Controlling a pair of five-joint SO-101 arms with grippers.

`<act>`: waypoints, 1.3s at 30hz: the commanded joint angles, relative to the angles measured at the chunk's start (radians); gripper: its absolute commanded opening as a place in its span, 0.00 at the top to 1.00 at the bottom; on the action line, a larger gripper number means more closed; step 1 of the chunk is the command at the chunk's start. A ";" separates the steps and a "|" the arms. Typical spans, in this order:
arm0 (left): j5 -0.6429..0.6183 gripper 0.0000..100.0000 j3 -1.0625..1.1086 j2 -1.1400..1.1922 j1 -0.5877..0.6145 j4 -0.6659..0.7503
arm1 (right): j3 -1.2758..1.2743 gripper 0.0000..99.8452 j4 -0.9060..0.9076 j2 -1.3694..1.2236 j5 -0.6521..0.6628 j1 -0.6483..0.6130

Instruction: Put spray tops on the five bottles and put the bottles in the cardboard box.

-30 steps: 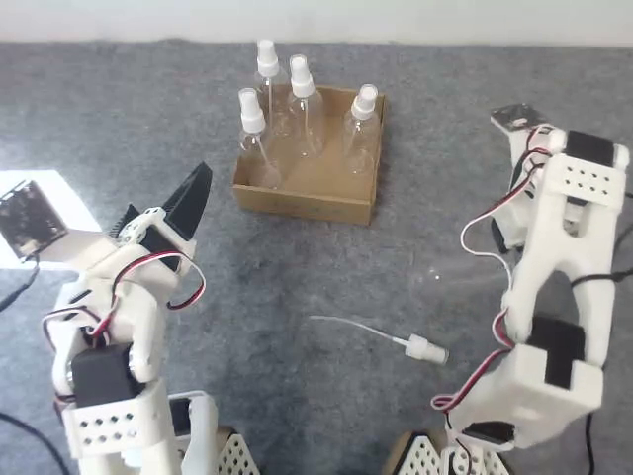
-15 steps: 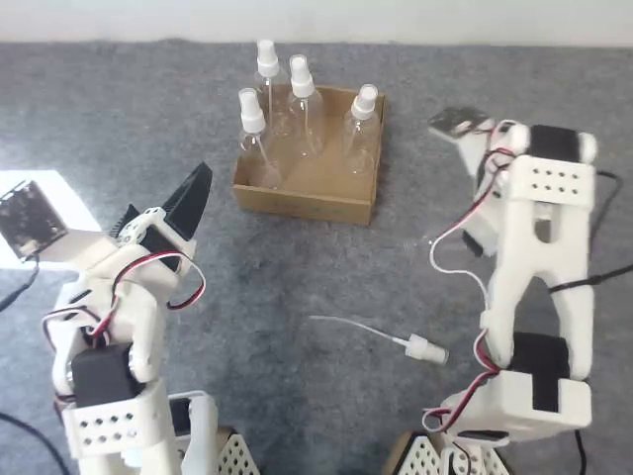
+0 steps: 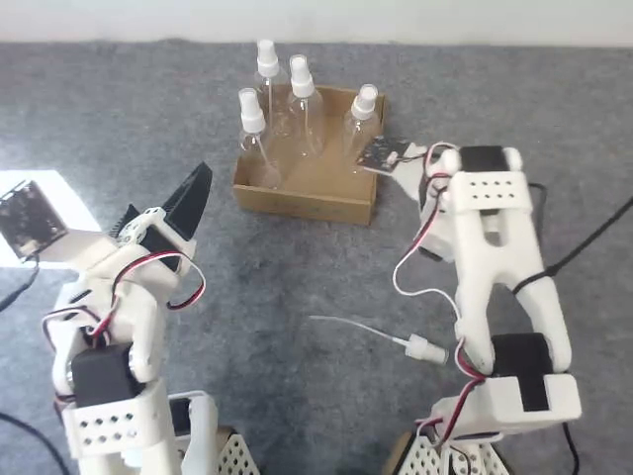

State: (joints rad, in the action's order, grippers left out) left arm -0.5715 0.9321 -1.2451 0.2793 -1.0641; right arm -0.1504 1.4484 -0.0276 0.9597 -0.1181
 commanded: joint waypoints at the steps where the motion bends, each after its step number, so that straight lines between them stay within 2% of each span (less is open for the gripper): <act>1: -0.003 0.62 -0.007 -0.012 0.008 0.026 | -0.031 0.64 -0.073 0.056 0.014 -0.044; 6: -0.003 0.62 -0.007 -0.012 0.008 0.026 | -0.084 0.64 -0.133 0.048 0.015 -0.041; 12: -0.003 0.62 -0.007 -0.012 0.008 0.026 | -0.072 0.64 -0.140 -0.101 0.115 -0.005; 23: -0.003 0.62 -0.007 -0.012 0.008 0.026 | 0.055 0.64 -0.139 -0.282 0.115 0.073; 25: -0.003 0.62 -0.007 -0.012 0.008 0.026 | 0.055 0.69 -0.139 -0.282 0.112 0.073; 28: -0.003 0.62 -0.007 -0.012 0.008 0.026 | 0.055 0.80 -0.140 -0.282 0.109 0.067; 31: -0.003 0.62 -0.007 -0.012 0.008 0.026 | 0.055 0.89 -0.140 -0.282 0.057 0.065; 39: -0.003 0.62 -0.007 -0.012 0.008 0.026 | 0.058 0.91 -0.140 -0.278 -0.072 0.065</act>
State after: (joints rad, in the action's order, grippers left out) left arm -0.5715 0.9321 -1.2451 0.2793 -1.0641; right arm -0.1488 1.3119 -0.3284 0.9459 -0.0583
